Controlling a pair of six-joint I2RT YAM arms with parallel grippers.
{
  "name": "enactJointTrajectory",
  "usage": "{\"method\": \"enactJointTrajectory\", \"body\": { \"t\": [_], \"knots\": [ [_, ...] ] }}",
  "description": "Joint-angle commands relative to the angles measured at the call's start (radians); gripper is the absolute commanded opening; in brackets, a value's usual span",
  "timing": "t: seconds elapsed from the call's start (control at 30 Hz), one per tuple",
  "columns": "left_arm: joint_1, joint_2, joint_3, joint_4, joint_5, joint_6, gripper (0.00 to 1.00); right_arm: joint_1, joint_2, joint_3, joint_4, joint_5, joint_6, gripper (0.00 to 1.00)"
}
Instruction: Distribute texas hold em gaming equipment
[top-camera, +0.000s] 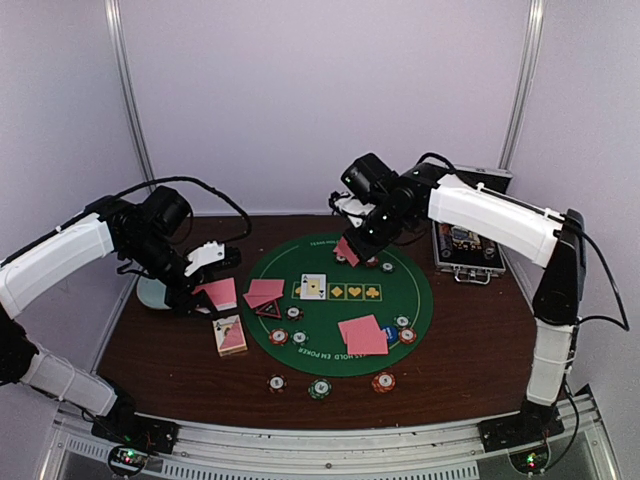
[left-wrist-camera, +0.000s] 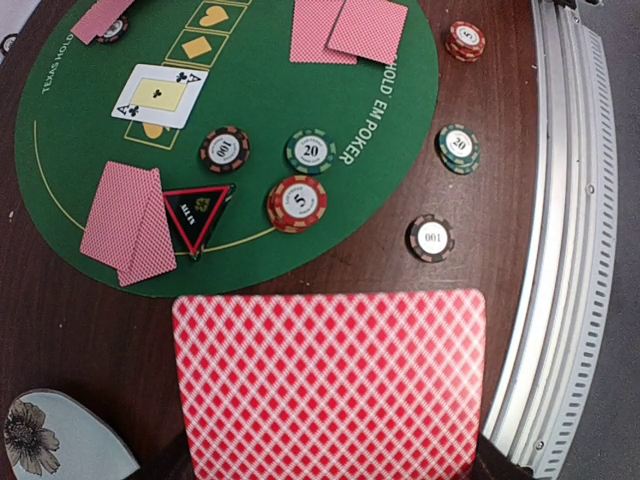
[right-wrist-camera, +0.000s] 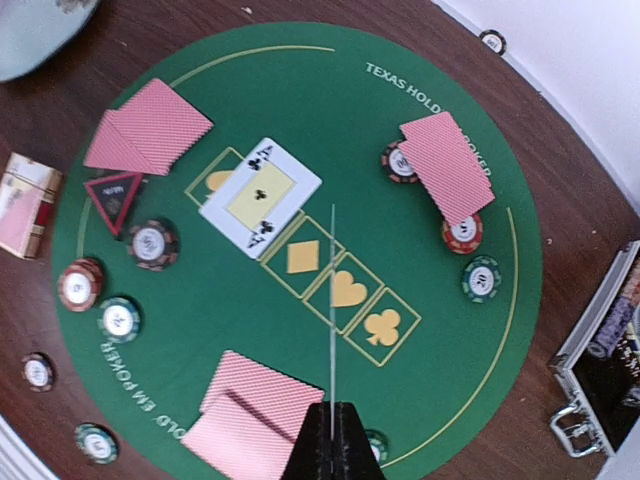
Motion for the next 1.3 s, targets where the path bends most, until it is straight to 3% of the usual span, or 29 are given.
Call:
{"method": "enactJointTrajectory", "body": {
  "t": [0.0, 0.2, 0.43, 0.77, 1.27],
  "knots": [
    [0.004, -0.019, 0.015, -0.004, 0.009, 0.005, 0.00, 0.010, 0.038, -0.036, 0.078, 0.252, -0.270, 0.00],
    [0.004, -0.030, 0.006, -0.010, 0.004, 0.007, 0.00, 0.065, 0.051, -0.173, 0.403, 0.489, -0.548, 0.00],
    [0.004, -0.038, 0.006, -0.013, 0.005, 0.003, 0.00, 0.116, 0.129, -0.276, 0.719, 0.620, -0.827, 0.00],
    [0.004, -0.033, 0.002, -0.014, 0.003, 0.006, 0.00, 0.169, 0.275, -0.293, 0.818, 0.662, -0.987, 0.00],
    [0.004, -0.035, -0.007, -0.012, -0.006, 0.017, 0.00, 0.171, 0.324, -0.267, 0.639, 0.564, -0.815, 0.00]
  ]
}}
